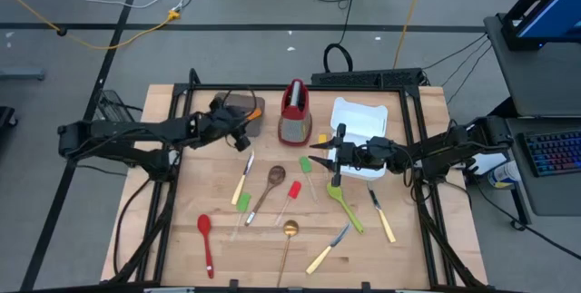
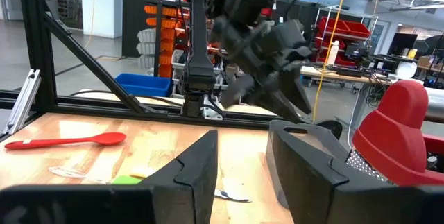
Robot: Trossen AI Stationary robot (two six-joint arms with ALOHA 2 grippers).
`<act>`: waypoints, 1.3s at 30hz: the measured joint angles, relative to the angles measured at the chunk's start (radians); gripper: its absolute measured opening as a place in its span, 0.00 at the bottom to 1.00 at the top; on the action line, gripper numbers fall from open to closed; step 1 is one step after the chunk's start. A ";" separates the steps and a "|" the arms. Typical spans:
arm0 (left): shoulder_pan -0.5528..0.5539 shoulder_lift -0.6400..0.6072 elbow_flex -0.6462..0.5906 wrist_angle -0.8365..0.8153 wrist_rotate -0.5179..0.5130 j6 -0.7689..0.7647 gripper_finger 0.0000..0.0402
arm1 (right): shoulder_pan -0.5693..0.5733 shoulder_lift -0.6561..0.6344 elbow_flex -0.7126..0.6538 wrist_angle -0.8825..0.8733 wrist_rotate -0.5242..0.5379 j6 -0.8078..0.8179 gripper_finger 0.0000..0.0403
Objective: Pick & Place Kitchen Items
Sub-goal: Put the left green spatula into the black bin
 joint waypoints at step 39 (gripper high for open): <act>-0.439 -0.033 0.002 -0.084 0.237 -0.605 0.38 | 0.000 0.000 0.000 -0.007 0.000 0.026 0.33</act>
